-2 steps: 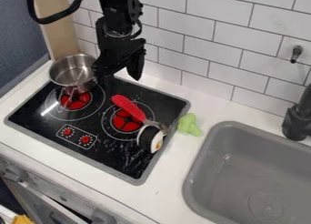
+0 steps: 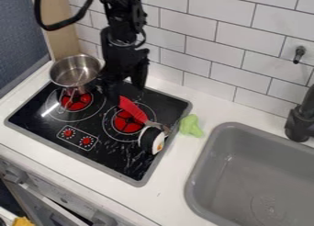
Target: Moves the green object to the centre of the right and left burner
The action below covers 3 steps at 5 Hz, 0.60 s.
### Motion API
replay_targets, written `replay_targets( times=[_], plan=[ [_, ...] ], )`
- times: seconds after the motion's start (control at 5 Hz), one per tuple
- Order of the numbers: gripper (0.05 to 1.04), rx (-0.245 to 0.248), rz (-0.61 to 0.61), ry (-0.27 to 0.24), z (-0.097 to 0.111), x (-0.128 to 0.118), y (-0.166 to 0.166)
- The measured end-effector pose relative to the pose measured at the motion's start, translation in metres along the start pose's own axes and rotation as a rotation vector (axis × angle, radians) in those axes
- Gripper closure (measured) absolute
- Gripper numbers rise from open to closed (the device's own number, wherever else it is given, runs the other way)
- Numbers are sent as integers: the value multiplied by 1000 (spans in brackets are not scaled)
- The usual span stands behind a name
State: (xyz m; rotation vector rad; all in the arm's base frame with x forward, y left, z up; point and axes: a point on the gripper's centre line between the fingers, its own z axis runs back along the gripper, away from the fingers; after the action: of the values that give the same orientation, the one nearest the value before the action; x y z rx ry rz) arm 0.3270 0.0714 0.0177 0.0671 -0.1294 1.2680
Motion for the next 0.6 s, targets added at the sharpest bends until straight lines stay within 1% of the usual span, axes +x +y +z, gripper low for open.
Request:
replay_targets(
  times=[0.2,0.4,0.6],
  plan=[
    [85,-3,-8,8,5,-35,-11],
    [85,-81,42,18,14,-54,-16],
    [85,-91,26,5,14,-70,-28]
  ],
)
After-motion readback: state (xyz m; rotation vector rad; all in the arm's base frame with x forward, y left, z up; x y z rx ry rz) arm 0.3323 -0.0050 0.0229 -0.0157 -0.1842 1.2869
